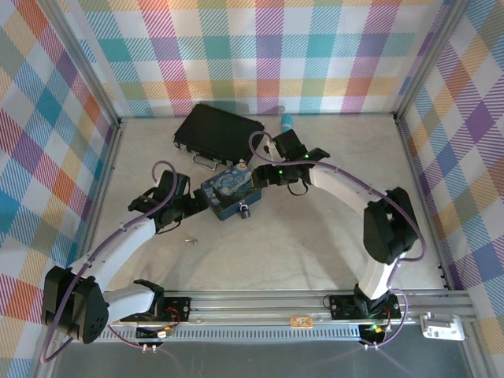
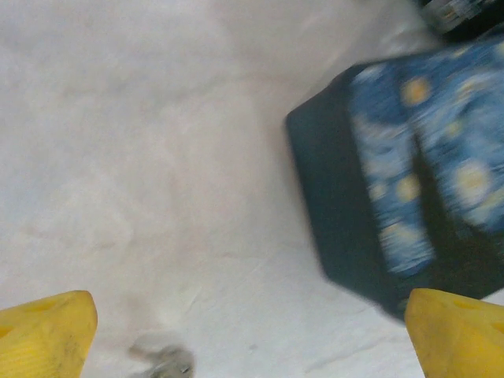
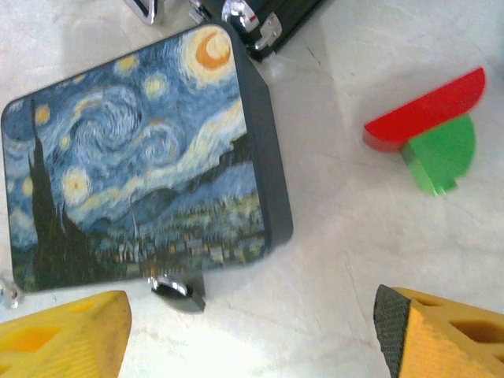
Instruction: Unlock a padlock with a key
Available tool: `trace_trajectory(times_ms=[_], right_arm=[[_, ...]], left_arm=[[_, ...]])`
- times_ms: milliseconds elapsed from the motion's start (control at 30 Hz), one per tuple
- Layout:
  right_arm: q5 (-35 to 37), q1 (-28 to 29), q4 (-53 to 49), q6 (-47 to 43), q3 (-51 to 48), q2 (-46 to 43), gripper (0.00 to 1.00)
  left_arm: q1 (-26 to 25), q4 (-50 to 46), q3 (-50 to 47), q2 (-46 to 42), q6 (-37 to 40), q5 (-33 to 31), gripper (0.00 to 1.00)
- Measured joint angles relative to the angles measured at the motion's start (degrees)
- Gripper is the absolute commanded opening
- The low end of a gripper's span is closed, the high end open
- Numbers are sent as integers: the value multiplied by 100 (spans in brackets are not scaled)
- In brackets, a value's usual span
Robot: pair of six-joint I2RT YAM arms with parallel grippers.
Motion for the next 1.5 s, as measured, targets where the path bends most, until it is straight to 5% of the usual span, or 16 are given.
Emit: trace_trajectory(times_ms=[333,633,1000,1267,1500], right_arm=[[380,0,-138,-2,-1355,-935,82],[826,-50,-216,-4,-1829,-1353,83],[857,-385,-168,-2,-2144,-1672,80],[887,-404,-149,7,-2529,-1991,78],[588,-404,-114,61,-2876,-2260,71]], left_arm=[[-199,-101,-664,411,-420,-118,58],[-879,210,-831,1021,-855,-197,54],[-1902,247,-356,1906,-1375,-769,34],[-2747,732,544,2704,-1440,-103,38],[-2918,1088,682,2686,-1307,732,64]])
